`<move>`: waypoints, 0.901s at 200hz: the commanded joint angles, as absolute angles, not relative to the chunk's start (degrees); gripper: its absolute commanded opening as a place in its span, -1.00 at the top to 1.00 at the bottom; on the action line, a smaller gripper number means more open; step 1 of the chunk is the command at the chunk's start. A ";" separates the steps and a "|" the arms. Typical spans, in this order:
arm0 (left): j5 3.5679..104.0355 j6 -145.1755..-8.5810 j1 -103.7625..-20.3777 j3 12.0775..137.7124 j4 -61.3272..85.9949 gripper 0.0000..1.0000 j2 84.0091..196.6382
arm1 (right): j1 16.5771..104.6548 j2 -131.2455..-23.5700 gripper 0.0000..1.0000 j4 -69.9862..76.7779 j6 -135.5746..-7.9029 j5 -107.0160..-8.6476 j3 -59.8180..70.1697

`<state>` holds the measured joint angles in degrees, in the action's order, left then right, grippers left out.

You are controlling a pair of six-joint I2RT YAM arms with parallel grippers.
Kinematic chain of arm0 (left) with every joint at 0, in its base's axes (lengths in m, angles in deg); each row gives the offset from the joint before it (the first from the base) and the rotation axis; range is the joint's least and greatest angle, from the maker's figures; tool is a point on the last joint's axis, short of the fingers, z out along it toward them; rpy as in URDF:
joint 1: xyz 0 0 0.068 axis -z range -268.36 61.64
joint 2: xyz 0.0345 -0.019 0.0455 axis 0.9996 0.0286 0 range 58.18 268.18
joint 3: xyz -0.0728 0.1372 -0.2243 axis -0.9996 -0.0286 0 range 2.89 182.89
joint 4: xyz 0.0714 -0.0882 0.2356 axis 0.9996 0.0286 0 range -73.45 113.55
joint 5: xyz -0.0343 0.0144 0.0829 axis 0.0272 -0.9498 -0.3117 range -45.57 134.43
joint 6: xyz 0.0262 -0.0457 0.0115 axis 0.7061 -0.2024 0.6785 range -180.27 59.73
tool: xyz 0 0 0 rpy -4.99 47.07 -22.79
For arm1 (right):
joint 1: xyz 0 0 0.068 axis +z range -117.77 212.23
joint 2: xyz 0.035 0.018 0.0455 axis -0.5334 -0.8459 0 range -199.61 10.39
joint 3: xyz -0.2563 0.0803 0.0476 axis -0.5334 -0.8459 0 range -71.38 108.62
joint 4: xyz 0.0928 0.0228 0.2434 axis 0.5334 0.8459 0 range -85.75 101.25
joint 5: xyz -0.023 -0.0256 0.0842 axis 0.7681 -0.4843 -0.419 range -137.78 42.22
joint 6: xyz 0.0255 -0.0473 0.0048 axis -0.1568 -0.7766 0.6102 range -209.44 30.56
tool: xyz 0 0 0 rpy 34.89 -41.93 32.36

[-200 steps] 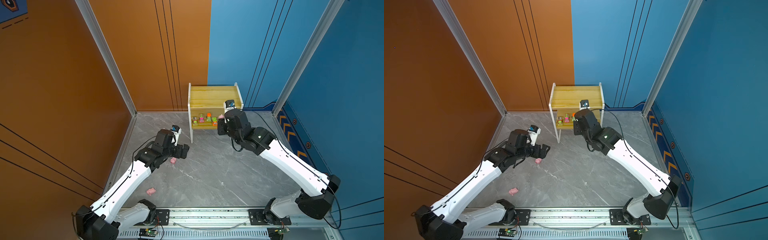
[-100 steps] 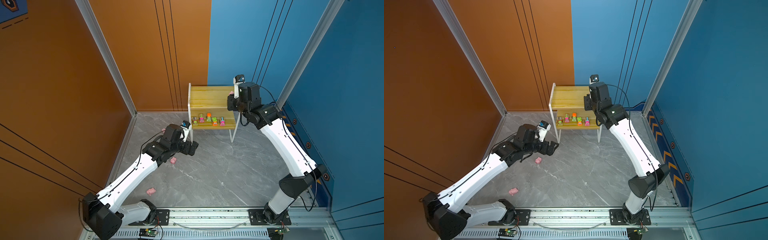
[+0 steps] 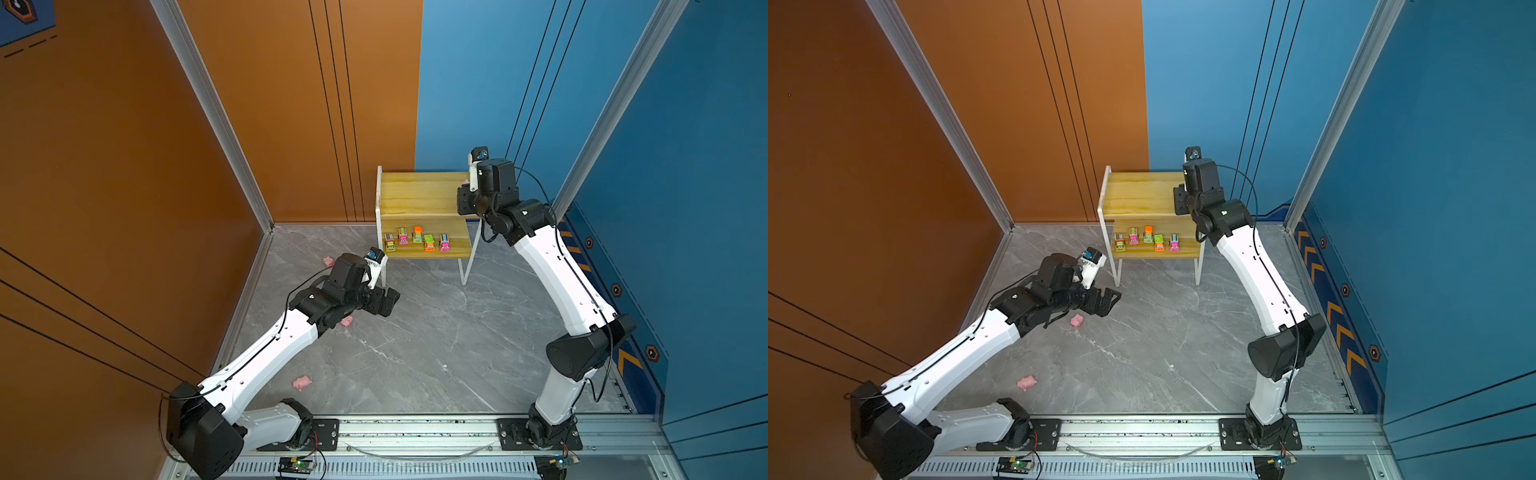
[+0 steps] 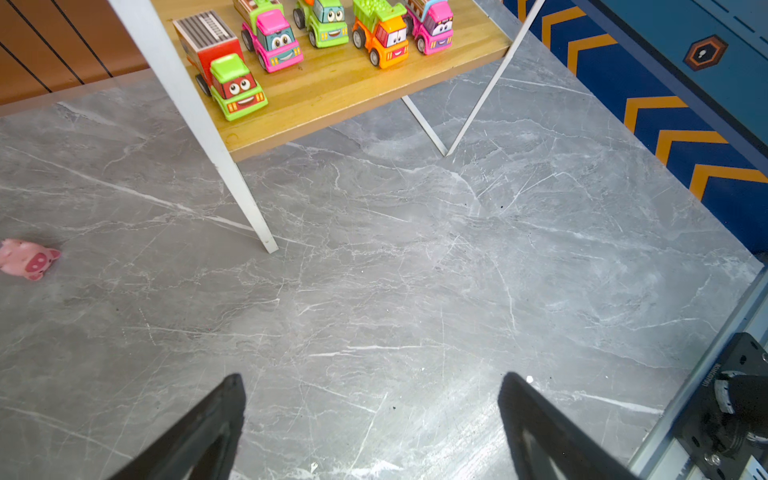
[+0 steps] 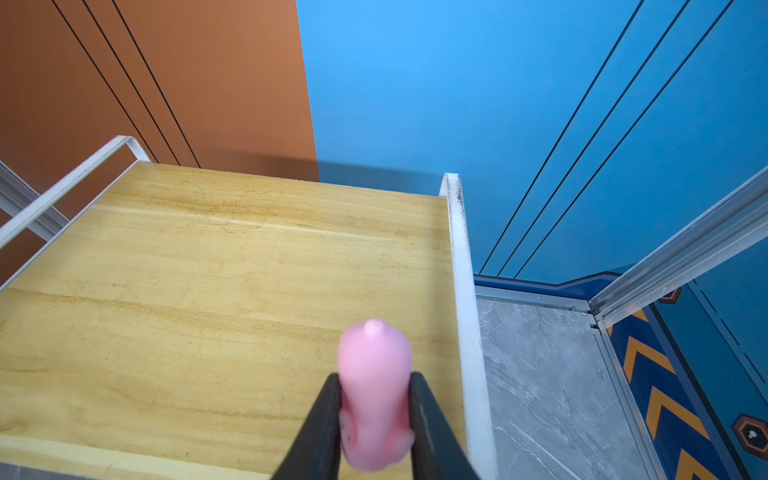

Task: Place and organize the plastic toys onto the shelf
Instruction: 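Lift the pink pig with right gripper and carry it over the shelf's upper tier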

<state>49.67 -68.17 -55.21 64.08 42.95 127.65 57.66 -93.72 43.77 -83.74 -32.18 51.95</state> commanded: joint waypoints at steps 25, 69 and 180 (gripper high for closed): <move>50.78 -67.13 -54.46 63.10 42.22 -0.92 126.69 | 57.33 -96.07 0.42 44.76 -84.42 -32.17 54.91; 51.12 -67.11 -54.45 63.01 42.26 -0.92 126.82 | 57.11 -97.21 0.38 44.93 -84.36 -31.46 55.72; 52.25 -67.74 -54.70 63.10 41.59 -0.92 127.00 | 55.10 -100.26 0.35 46.38 -83.83 -32.47 57.34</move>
<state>50.87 -68.15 -54.95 63.73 42.88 127.61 55.63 -99.23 44.76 -83.70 -32.56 55.10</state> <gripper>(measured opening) 0.961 0.322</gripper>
